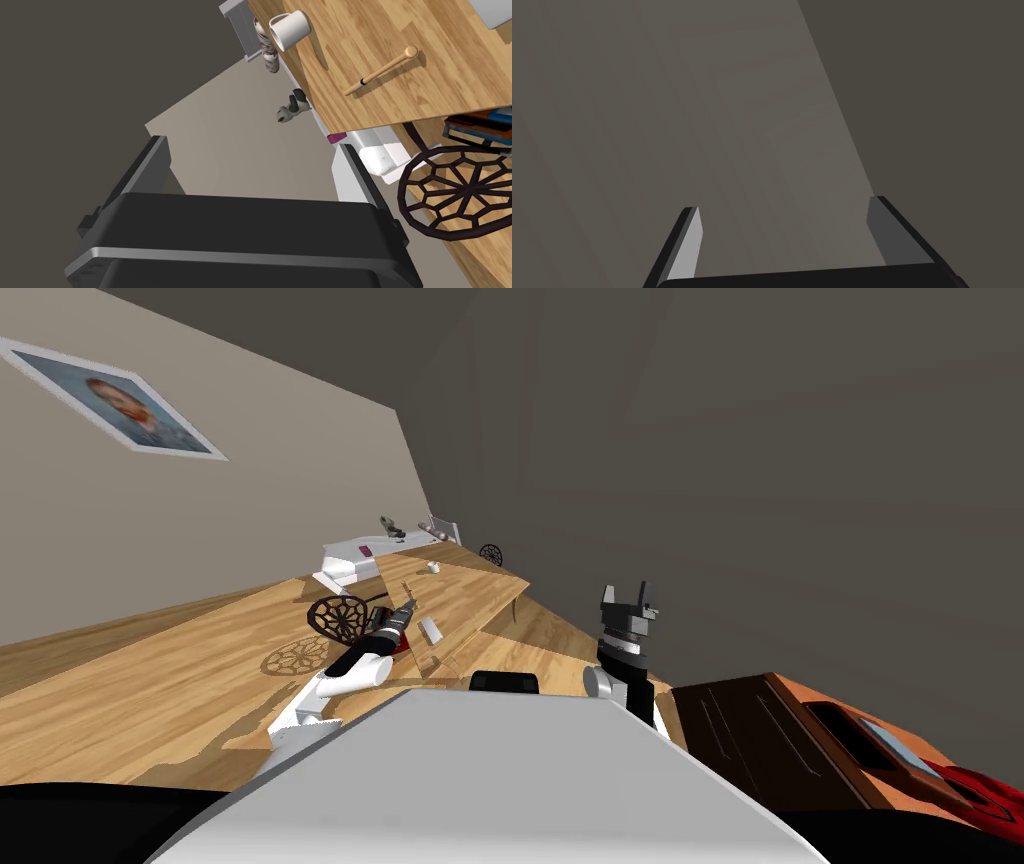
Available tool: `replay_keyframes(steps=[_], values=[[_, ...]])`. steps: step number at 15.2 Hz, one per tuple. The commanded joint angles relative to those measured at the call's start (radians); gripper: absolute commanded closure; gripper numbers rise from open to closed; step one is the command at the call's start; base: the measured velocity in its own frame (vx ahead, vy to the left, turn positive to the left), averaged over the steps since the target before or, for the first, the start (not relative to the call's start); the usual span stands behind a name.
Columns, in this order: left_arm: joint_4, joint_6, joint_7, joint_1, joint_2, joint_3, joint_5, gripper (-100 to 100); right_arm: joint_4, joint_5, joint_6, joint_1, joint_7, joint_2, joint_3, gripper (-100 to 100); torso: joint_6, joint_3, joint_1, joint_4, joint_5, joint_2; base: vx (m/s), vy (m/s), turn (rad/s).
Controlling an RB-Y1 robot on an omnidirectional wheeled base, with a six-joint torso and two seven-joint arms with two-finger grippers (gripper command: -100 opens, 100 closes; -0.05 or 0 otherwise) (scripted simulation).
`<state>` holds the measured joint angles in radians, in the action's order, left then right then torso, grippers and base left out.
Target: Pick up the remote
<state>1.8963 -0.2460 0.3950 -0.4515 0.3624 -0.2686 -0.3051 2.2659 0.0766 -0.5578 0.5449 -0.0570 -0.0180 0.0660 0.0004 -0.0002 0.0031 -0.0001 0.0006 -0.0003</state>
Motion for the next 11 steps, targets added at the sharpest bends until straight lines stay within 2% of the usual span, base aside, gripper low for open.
replay_keyframes(steps=[1, 2, 3, 5, 6, 8, 9, 11], values=[[-0.02, -0.05, 0.021, 0.005, -0.001, -0.012, -0.005, -100, 0.0, 0.0, 0.0, 0.0, 0.0, 0.0, 0.0, 0, 0.0, 0.0, 0.0, 0.0, 0.0, 0.0, -0.009, 0.028, -0.238], [-0.02, -0.062, 0.021, 0.005, -0.001, -0.012, -0.005, -100, 0.0, 0.0, 0.0, 0.0, 0.0, 0.0, 0.0, 0, 0.0, 0.0, 0.0, 0.0, 0.0, 0.0, -0.005, 0.022, -0.115], [-0.051, -0.092, 0.042, 0.011, 0.01, -0.033, -0.022, -100, 0.0, 0.0, 0.0, 0.0, 0.0, 0.0, 0.0, 0, 0.0, 0.0, -0.001, 0.0, 0.0, 0.0, -0.005, 0.017, -0.229], [-0.051, -0.12, 0.042, 0.011, 0.01, -0.033, -0.022, -100, 0.0, 0.0, 0.0, 0.0, 0.0, 0.0, 0.0, 0, 0.0, 0.0, -0.001, 0.0, 0.0, 0.0, -0.005, 0.025, -0.183], [-0.083, -0.153, 0.064, 0.017, 0.02, -0.053, -0.038, -100, 0.0, 0.0, 0.0, 0.0, 0.0, 0.0, 0.0, 0, -0.001, 0.0, -0.001, 0.0, 0.0, 0.0, -0.007, 0.025, -0.223], [-0.083, -0.179, 0.064, 0.017, 0.02, -0.053, -0.038, -100, 0.0, 0.0, 0.0, 0.0, 0.0, 0.0, 0.0, 0, 0.0, 0.0, 0.0, 0.0, 0.0, 0.0, -0.008, 0.032, -0.182], [-0.115, -0.211, 0.086, 0.022, 0.03, -0.073, -0.054, -100, 0.0, 0.0, 0.0, 0.0, 0.0, 0.0, 0.0, 0, 0.0, 0.0, 0.0, 0.0, 0.0, 0.0, -0.009, 0.029, -0.249], [-0.115, -0.238, 0.086, 0.022, 0.03, -0.073, -0.054, -100, 0.0, 0.0, 0.0, 0.0, 0.0, 0.0, 0.0, 0, 0.0, 0.0, 0.0, 0.0, 0.0, 0.0, -0.01, 0.032, -0.16]])
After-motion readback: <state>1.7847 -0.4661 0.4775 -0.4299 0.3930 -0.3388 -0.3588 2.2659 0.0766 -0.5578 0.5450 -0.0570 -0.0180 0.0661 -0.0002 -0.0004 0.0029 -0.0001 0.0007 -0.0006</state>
